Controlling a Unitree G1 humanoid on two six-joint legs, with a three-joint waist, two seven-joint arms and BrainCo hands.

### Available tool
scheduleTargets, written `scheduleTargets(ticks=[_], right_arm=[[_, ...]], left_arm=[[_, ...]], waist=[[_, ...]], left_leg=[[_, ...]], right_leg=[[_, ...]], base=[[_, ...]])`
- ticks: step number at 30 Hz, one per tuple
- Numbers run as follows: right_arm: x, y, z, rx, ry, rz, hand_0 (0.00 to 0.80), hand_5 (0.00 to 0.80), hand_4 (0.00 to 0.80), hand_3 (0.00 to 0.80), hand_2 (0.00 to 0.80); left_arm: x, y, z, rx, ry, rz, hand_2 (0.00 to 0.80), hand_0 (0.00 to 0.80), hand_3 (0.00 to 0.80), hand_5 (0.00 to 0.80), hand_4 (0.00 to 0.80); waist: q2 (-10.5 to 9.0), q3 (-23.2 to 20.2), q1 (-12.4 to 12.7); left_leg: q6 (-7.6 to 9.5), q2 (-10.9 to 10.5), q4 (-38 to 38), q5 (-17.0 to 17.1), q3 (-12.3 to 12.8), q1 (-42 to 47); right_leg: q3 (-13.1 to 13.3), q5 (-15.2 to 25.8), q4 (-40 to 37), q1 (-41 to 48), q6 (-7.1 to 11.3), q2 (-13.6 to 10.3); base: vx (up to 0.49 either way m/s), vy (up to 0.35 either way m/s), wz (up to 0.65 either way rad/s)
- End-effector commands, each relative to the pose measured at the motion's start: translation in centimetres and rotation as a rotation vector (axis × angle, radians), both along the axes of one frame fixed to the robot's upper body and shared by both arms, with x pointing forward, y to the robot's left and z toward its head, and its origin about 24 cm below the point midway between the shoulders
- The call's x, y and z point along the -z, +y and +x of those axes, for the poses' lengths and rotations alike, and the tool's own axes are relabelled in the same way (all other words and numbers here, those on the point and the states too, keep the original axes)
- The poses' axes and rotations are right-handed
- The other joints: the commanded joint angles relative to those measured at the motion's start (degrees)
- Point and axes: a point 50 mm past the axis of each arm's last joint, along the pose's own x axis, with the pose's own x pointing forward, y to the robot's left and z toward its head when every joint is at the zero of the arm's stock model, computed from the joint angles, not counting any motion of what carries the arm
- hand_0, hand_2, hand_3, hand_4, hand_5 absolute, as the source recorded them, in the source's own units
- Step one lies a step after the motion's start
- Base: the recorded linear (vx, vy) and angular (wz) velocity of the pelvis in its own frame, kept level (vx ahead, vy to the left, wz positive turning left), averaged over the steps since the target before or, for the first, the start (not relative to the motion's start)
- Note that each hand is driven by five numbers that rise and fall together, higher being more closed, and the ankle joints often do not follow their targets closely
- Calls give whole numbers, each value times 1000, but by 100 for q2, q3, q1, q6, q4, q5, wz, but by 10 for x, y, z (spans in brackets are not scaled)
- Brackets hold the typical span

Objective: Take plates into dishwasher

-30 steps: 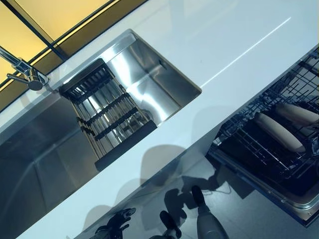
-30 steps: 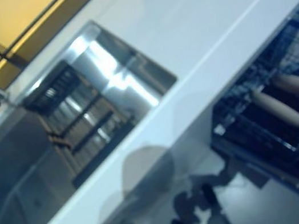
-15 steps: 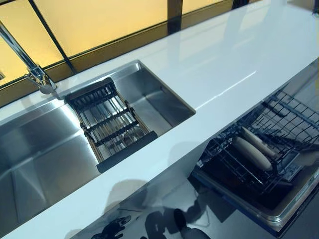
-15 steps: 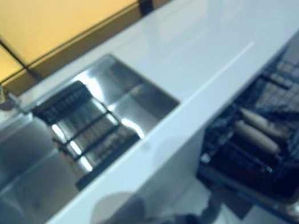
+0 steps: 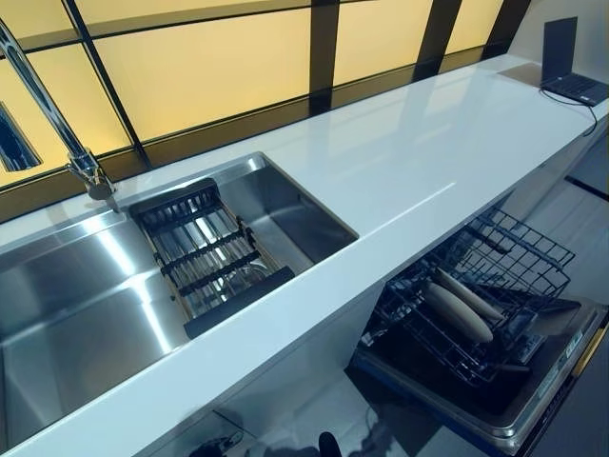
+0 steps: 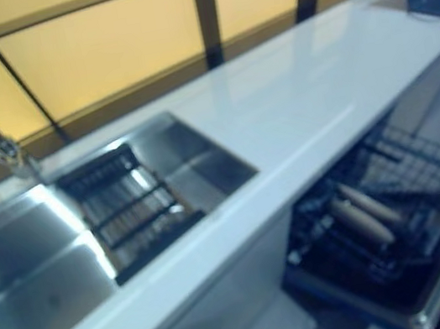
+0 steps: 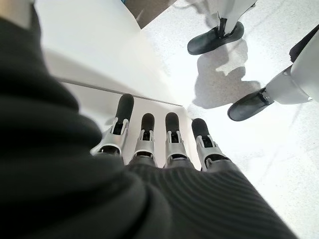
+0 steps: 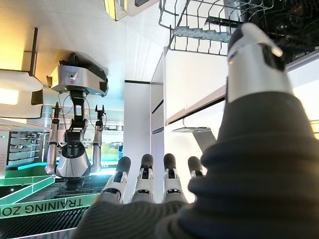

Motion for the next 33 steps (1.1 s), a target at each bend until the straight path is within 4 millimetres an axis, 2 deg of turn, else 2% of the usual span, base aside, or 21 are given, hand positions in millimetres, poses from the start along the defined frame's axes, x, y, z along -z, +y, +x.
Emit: scheduleTargets(ticks=[1, 10, 11, 13, 15, 16, 18, 20, 21, 24, 27, 28, 29, 30, 31, 32, 33], right_arm=[[-21, -16, -14, 82, -127, 21, 0, 0, 0, 0, 0], [11, -37, -55, 243, -124, 116, 0, 0, 0, 0, 0], [14, -38, -58, 256, -96, 113, 0, 0, 0, 0, 0], [34, -40, -73, 291, -24, 131, 0, 0, 0, 0, 0], [48, -41, -82, 310, 7, 160, 0, 0, 0, 0, 0], [56, -39, -82, 305, 23, 172, 0, 0, 0, 0, 0], [68, -35, -80, 299, 39, 204, 0, 0, 0, 0, 0], [76, -31, -77, 304, 67, 230, 0, 0, 0, 0, 0], [87, -29, -78, 320, 79, 277, 0, 0, 0, 0, 0], [122, -19, -82, 372, 111, 381, 0, 0, 0, 0, 0], [150, -12, -91, 465, 133, 456, 0, 0, 0, 0, 0], [160, -8, -91, 486, 138, 493, 0, 0, 0, 0, 0], [164, -6, -89, 490, 138, 505, 0, 0, 0, 0, 0], [178, 3, -84, 499, 165, 539, 0, 0, 0, 0, 0], [188, 8, -84, 505, 188, 560, 0, 0, 0, 0, 0], [199, 16, -82, 507, 186, 593, 0, 0, 0, 0, 0], [205, 21, -80, 505, 185, 624, 0, 0, 0, 0, 0]], left_arm=[[-13, 30, 21, -89, -91, 98, 0, 0, 0, 0, 0], [-13, 35, 19, -80, -66, 109, 0, 0, 0, 0, 0], [-14, 35, 22, -66, -70, 114, 0, 0, 0, 0, 0], [-18, 36, 35, -30, -77, 130, 0, 0, 0, 0, 0], [-23, 36, 48, 5, -83, 145, 0, 0, 0, 0, 0], [-24, 35, 54, 28, -82, 155, 0, 0, 0, 0, 0], [-27, 37, 59, 31, -80, 180, 0, 0, 0, 0, 0], [-29, 46, 58, 5, -72, 206, 0, 0, 0, 0, 0], [-31, 53, 56, -19, -67, 222, 0, 0, 0, 0, 0], [-34, 74, 43, -119, -64, 245, 0, 0, 0, 0, 0], [-39, 93, 33, -142, -72, 260, 0, 0, 0, 0, 0], [-42, 98, 34, -143, -80, 272, 0, 0, 0, 0, 0], [-45, 102, 37, -146, -85, 277, 0, 0, 0, 0, 0], [-56, 114, 46, -162, -115, 292, 0, 0, 0, 0, 0], [-64, 121, 54, -172, -138, 302, 0, 0, 0, 0, 0], [-70, 123, 65, -196, -162, 306, 0, 0, 0, 0, 0], [-74, 123, 72, -224, -186, 298, 0, 0, 0, 0, 0]], waist=[[-200, -182, 56], [-263, -251, 96], [-277, -234, 88], [-371, -37, 45], [-442, 115, -8], [-473, 187, -26], [-498, 339, -31], [-464, 403, 14], [-430, 422, 91], [-355, 388, 434], [-465, 357, 807], [-505, 400, 919], [-527, 434, 942], [-546, 565, 1011], [-542, 638, 1058], [-537, 693, 1112], [-530, 715, 1111]], left_leg=[[229, -3, 35, -601, 59, 455], [289, -63, 44, -570, -36, 504], [315, -60, 172, -631, -35, 451], [444, -18, 910, -919, -44, 149], [555, -76, 1136, -1061, 7, 22], [579, -122, 1076, -1040, 15, 5], [581, -147, 902, -928, -7, 20], [598, -123, 640, -752, -43, 35], [608, -79, 509, -625, -100, -26], [546, 115, 575, -462, -275, -467], [485, 393, 1436, -611, -493, -1321], [449, 599, 1769, -663, -528, -1608], [415, 740, 1957, -679, -522, -1759], [292, 1091, 2505, -721, -637, -2206], [131, 1311, 2687, -539, -762, -2451], [-57, 1437, 2722, -264, -947, -2684], [-156, 1482, 2617, -75, -980, -2746]], right_leg=[[-263, -361, 14, 452, 543, 206], [-160, -459, 340, 429, 538, 192], [-142, -490, 447, 382, 535, 174], [-129, -469, 793, 134, 554, 75], [-64, -164, 658, -33, 685, 14], [-15, 87, 472, -130, 776, 2], [-27, 210, 553, -413, 869, 63], [-95, 31, 841, -435, 855, 86], [-143, -121, 1022, -367, 814, 61], [-299, -206, 1413, 44, 579, -287], [-411, 166, 1078, 771, 428, -757], [-507, 196, 982, 903, 391, -891], [-544, 153, 929, 954, 368, -913], [-569, -15, 900, 987, 327, -908], [-676, -516, 922, 1089, 327, -733], [-875, -825, 886, 1161, 292, -600], [-956, -935, 910, 1157, 281, -544]], base=[[6, 90, 0], [-19, 125, 1], [-42, 150, -1], [-95, 140, -1], [-135, 126, 1], [-202, 116, -4], [-236, 71, -15], [-261, 3, -33], [-330, -75, -44], [-397, -182, -46], [-480, -424, -25], [-468, -437, -8], [-596, -568, -12], [-594, -620, -11], [-776, -798, 1], [-647, -639, 20], [-605, -476, 25]])
